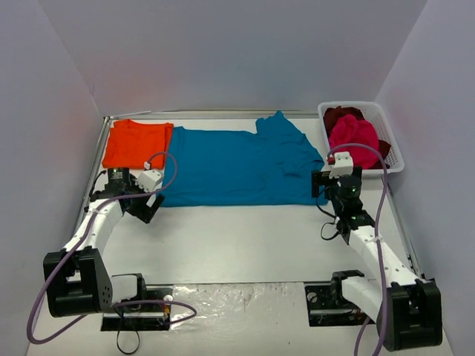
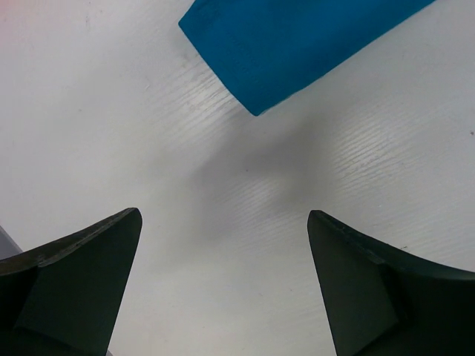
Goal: Fold and stack the t-shirts
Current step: Fold the flattened tshirt in 1/3 of the way
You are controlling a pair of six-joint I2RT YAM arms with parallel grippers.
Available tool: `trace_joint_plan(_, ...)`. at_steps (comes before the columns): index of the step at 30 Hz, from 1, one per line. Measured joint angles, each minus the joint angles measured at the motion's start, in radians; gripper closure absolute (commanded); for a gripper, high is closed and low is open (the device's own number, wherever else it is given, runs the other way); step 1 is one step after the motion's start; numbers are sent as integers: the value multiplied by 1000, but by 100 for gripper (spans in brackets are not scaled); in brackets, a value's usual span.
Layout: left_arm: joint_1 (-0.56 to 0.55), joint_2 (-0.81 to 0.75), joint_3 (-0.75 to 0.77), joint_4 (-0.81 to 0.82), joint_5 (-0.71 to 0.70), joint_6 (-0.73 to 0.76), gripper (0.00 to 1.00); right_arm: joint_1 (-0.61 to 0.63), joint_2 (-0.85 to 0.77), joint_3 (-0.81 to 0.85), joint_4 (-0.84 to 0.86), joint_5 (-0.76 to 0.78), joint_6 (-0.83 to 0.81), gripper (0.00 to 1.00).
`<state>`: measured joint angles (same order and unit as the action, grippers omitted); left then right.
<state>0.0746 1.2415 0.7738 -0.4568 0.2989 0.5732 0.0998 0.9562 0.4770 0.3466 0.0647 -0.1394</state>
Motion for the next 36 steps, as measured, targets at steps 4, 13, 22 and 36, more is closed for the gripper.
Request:
trace_joint_plan(4, 29, -3, 0, -1, 0, -1, 6, 0, 113, -80, 225, 0, -10, 0)
trace_joint_plan(13, 46, -4, 0, -5, 7, -1, 6, 1, 413, -169, 711, 8, -10, 0)
trace_joint_plan(22, 52, -4, 0, -5, 14, -2, 6, 3, 584, -253, 906, 14, 8, 0)
trace_joint_plan(36, 52, 1, 0, -4, 15, -2, 6, -16, 660, -198, 940, 45, 54, 0)
